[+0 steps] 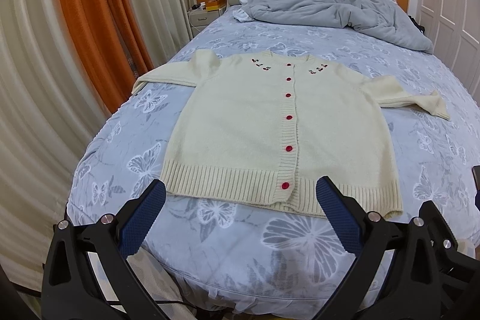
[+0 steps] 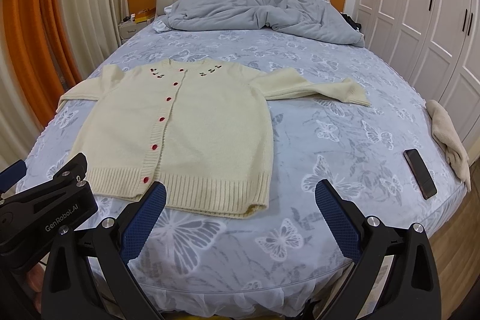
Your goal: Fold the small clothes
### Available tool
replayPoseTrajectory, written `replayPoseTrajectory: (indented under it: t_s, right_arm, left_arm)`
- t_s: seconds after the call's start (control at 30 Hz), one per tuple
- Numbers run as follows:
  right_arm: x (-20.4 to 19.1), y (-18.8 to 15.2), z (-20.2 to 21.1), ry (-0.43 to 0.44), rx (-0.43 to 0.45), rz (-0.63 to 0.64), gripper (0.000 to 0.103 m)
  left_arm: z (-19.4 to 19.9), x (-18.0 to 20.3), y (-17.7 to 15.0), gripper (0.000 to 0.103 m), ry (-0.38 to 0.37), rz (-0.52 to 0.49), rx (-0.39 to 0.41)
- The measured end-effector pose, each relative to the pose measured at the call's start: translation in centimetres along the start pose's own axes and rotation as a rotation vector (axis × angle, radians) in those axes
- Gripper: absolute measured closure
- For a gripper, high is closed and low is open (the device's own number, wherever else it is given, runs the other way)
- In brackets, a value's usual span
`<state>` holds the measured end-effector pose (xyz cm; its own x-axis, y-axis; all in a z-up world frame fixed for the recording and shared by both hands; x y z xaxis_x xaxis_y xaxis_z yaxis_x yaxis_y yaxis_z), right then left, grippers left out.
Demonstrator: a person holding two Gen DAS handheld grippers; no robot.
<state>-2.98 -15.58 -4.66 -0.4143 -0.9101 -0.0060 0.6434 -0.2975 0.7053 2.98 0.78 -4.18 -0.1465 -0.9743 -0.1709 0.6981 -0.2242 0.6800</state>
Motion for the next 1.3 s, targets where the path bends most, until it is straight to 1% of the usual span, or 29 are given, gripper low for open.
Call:
replayPoseTrajectory:
  t_s: [1.3]
  right_arm:
    - [-0.66,-0.38,-0.23,0.007,-0.013,-0.002,0.005]
  left_arm:
    - [-0.25,-0.83,-0.02,0.005,0.002,0.005,-0.006]
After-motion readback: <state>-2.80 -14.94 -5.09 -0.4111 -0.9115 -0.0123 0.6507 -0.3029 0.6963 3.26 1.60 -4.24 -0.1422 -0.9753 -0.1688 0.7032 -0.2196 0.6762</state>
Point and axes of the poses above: each gripper's, at about its wrist camera, not at the fingertips, and z roughly against the way its jaws point, x to its right, y to its top, the point moved 5 cm from there along -z, roughly the way its jaws point, and after that the axes turned 5 degrees about -z, right-handed, at the moved point
